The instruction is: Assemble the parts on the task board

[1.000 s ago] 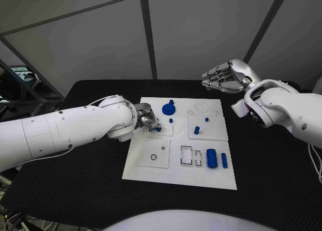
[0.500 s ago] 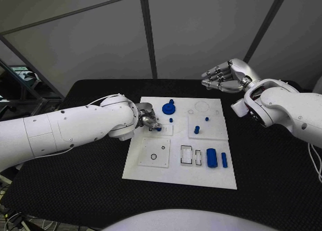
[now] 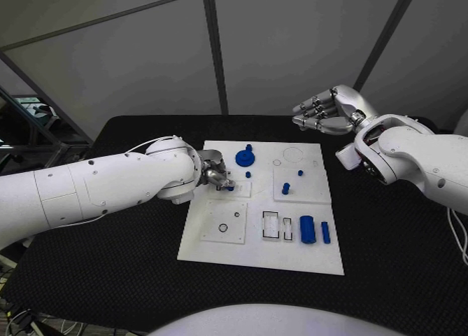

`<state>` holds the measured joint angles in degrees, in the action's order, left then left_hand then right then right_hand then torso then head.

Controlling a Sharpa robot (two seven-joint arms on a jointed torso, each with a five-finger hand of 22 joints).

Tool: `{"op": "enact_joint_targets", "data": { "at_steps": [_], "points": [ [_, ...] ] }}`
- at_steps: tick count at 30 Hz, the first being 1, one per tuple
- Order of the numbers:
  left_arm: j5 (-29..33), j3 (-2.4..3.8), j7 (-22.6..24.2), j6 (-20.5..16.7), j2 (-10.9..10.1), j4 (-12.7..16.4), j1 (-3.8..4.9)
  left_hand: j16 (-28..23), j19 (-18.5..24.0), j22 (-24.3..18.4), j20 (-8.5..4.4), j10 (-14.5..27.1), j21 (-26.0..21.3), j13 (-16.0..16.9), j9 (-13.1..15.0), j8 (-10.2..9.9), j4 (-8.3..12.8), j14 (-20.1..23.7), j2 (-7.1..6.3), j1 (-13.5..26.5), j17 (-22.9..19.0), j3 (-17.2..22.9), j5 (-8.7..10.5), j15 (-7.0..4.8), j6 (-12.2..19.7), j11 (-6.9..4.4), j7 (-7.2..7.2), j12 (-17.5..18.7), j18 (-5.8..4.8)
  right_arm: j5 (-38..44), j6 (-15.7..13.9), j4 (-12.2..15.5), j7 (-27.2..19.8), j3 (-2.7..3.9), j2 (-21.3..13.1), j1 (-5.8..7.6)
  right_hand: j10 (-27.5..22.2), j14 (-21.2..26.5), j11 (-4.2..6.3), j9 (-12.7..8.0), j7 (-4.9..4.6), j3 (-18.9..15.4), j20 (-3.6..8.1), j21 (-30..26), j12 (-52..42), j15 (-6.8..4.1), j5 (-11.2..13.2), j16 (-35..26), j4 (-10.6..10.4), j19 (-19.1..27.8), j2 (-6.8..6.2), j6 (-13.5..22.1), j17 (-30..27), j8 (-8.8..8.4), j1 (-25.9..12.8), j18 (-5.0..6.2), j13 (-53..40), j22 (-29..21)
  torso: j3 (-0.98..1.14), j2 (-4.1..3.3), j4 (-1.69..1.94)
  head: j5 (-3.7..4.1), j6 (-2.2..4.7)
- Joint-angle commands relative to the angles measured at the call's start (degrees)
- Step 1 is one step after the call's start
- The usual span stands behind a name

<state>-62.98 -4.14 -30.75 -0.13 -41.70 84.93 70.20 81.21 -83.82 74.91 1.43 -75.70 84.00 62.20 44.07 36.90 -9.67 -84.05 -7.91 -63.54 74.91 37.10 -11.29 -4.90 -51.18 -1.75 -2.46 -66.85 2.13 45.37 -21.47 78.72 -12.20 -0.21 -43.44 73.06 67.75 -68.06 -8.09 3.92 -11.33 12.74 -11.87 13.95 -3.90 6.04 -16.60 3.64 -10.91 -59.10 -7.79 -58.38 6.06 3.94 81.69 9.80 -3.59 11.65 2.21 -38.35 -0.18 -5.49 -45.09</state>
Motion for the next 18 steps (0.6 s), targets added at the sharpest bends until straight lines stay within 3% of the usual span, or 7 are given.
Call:
{"op": "enact_joint_targets", "data": {
  "at_steps": [1,9,18],
  "points": [
    [-0.6,-0.09,-0.5,1.9,0.2,0.1,-0.07,-0.2,-2.4,6.7,-0.4,-0.6,0.2,0.2,0.1,0.2,10.4,-3.3,-0.15,0.8,5.3,9.8,-0.48,-0.38,-0.1,-0.24,0.28,-0.4,-0.16,0.1,0.4,0.0,-0.3,0.03,0.0,0.12,-0.4,0.4,-0.1,0.0,-0.47,-0.3,0.07,-0.2,0.1,-0.19,-0.4,0.0,-0.1,-0.5,0.01,0.1,0.0,-0.25,-0.5,0.67,0.0,0.0,-0.02,-0.03,-0.02,-0.07,-0.07],
    [-0.6,-0.08,-0.5,1.6,0.6,-0.2,-0.05,-0.2,-2.5,7.1,-0.53,-1.4,0.4,0.8,0.3,0.6,9.8,-3.3,-0.33,2.8,5.4,7.7,-0.89,-0.59,-0.9,-0.57,0.83,-1.3,-0.23,0.1,0.4,0.0,-0.2,0.03,0.1,0.12,-0.4,0.4,-0.1,0.0,-0.47,-0.3,0.07,-0.2,0.1,-0.19,-0.4,0.0,-0.1,-0.5,0.01,0.1,0.0,-0.25,-0.5,0.67,0.0,0.0,0.01,-0.02,-0.02,-0.12,-0.24],
    [-0.6,-0.08,-0.4,1.8,0.9,-0.6,-0.03,-0.2,-3.0,8.0,-0.91,-1.9,1.0,1.6,-0.4,0.1,7.3,-3.3,-0.36,6.3,5.5,0.7,-0.73,-0.98,-2.7,-1.06,1.43,-2.2,-0.44,0.1,0.4,-0.1,-0.2,0.03,0.1,0.11,-0.4,0.4,-0.12,0.0,-0.48,-0.4,0.05,-0.4,0.2,-0.17,-0.5,-0.1,0.0,-0.5,0.04,0.1,-0.1,-0.25,-0.5,0.67,0.0,-0.2,0.01,-0.01,-0.02,-0.16,-0.35]
  ]
}}
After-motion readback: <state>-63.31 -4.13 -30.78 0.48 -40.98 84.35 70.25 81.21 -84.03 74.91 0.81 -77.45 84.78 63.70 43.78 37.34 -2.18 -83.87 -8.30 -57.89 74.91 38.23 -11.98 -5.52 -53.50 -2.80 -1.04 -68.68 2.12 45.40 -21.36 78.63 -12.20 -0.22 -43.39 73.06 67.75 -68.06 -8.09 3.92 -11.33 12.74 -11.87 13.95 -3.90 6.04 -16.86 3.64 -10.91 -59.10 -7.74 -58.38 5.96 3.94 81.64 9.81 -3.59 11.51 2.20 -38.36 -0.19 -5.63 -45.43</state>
